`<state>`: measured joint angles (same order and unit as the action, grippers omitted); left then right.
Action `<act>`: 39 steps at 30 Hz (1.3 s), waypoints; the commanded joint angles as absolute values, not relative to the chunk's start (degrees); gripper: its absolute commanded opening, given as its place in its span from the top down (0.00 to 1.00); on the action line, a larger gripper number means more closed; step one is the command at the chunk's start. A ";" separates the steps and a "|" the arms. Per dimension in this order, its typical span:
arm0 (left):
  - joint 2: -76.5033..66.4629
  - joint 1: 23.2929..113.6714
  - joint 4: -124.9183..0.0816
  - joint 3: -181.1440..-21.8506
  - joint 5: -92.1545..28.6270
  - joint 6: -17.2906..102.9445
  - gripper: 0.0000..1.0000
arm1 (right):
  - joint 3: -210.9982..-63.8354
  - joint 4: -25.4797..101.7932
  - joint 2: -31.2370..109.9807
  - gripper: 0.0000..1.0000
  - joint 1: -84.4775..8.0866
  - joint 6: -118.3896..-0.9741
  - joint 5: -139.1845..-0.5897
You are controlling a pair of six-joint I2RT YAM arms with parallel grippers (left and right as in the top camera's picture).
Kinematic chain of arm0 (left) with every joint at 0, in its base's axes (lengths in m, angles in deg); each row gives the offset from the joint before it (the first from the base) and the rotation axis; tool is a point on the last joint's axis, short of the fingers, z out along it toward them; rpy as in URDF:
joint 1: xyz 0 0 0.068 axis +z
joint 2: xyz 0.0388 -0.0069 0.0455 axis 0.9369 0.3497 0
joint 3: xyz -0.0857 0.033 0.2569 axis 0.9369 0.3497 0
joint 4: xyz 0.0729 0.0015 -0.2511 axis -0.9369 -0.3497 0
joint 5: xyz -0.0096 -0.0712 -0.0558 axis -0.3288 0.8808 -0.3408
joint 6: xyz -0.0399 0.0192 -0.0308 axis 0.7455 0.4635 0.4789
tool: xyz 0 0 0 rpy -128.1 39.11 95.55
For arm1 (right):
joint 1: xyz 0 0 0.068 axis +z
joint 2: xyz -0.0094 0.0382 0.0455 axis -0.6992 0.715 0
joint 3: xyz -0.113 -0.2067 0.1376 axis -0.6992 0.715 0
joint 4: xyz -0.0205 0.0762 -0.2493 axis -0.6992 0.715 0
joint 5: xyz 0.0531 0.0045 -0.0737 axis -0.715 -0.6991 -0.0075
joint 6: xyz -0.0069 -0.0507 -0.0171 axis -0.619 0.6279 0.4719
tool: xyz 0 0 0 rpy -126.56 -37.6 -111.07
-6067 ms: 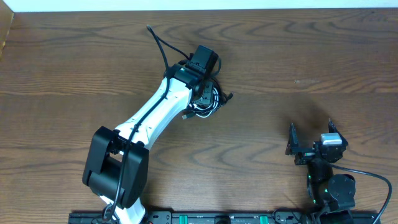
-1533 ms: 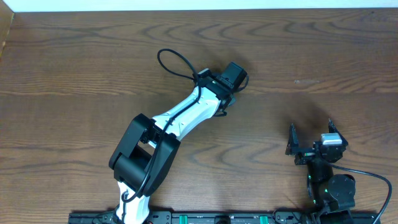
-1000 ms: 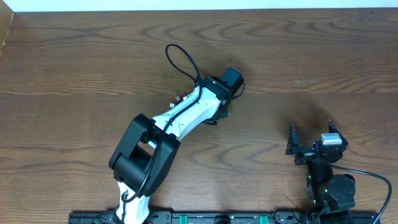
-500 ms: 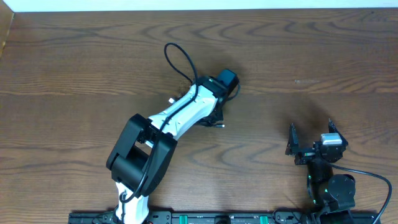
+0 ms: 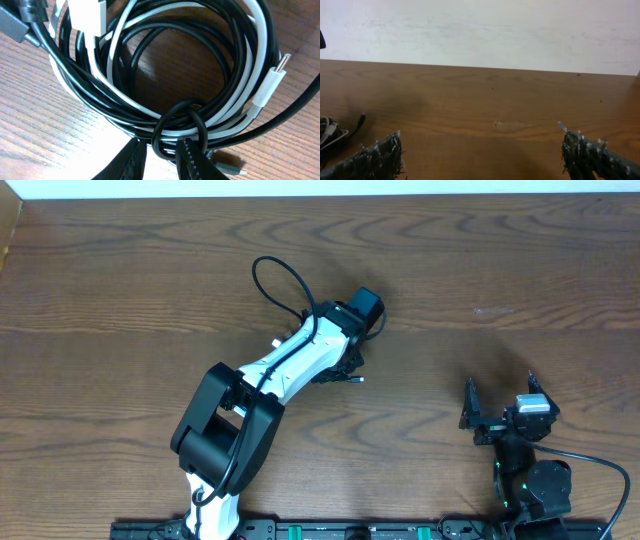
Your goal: Untangle cables
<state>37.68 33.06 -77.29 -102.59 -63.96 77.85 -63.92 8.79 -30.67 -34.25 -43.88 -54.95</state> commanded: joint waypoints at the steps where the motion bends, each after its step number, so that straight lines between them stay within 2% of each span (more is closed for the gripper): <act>1: 39.05 33.08 -77.34 -101.45 -63.89 79.84 0.74 | -63.86 9.01 -30.76 0.01 -33.77 -44.64 -54.93; 39: 39.08 32.87 -66.45 -94.26 -58.89 82.11 0.74 | -63.86 9.01 -30.76 0.01 -33.77 -44.64 -54.93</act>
<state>36.37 33.06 -67.35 -96.56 -62.47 81.61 -63.92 8.79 -30.67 -34.25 -43.88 -54.95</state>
